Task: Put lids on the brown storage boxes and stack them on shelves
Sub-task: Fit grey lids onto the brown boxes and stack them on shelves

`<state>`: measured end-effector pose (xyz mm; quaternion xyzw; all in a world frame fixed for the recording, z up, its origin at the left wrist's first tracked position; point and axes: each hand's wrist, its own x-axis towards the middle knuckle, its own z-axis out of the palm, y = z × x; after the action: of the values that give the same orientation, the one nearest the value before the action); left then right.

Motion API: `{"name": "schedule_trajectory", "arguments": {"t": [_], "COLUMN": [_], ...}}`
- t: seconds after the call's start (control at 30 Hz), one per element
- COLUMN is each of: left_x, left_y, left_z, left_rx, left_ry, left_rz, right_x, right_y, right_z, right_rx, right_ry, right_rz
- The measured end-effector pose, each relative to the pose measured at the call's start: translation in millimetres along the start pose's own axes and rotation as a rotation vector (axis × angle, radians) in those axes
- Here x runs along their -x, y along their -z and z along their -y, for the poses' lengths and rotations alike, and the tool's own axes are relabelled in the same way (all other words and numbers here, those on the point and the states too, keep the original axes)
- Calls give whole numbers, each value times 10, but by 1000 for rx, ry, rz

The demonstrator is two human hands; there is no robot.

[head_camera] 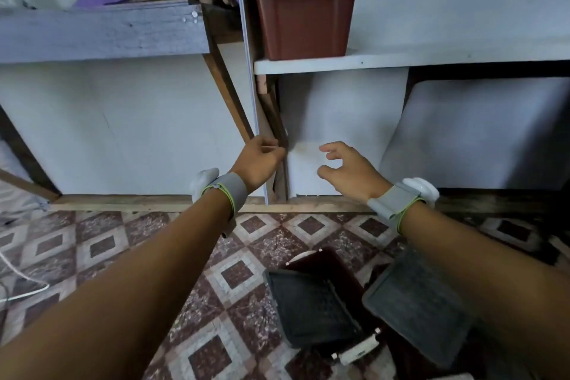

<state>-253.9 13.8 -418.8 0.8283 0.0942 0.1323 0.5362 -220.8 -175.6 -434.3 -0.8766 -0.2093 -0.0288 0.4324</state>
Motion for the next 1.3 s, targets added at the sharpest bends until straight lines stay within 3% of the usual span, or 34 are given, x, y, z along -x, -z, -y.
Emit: {"name": "schedule_trajectory", "arguments": {"t": [0.3,0.5,0.67,0.8,0.87,0.97,1.13,1.3], "left_x": [894,1054,1060,1016,951,888,802,809], "left_y": [-97,-323,-668,-947,-1085,-1239,-1347,-1187], "left_z": [1048,1839,2393,2823,3028,3277,3400,3456], "left_rx": [-106,-242,-252,-175,-95,34,-7,19], "left_ry": [196,336,493,609,674,737,612,594], "left_rz": [84,169,205,121,85,92,17,-227], "right_x": [850,1247,1482,1625,1664,1647,1525,1457], "right_y": [-707,-1203,-1543,-1782,-1941,-2181,-2438,-2580], "right_z": [-694,-1399,-2053,-2542,-2676,-2772,-2772,-2672], "right_rx": [-54,-189,-152,-272,-490,-688,-815,-786], "right_ry": [-229,-620,-969,-1227,-1317,-1352,-1274,-1183], "right_rz": [182,287,408,291,256,168,30,30]}}
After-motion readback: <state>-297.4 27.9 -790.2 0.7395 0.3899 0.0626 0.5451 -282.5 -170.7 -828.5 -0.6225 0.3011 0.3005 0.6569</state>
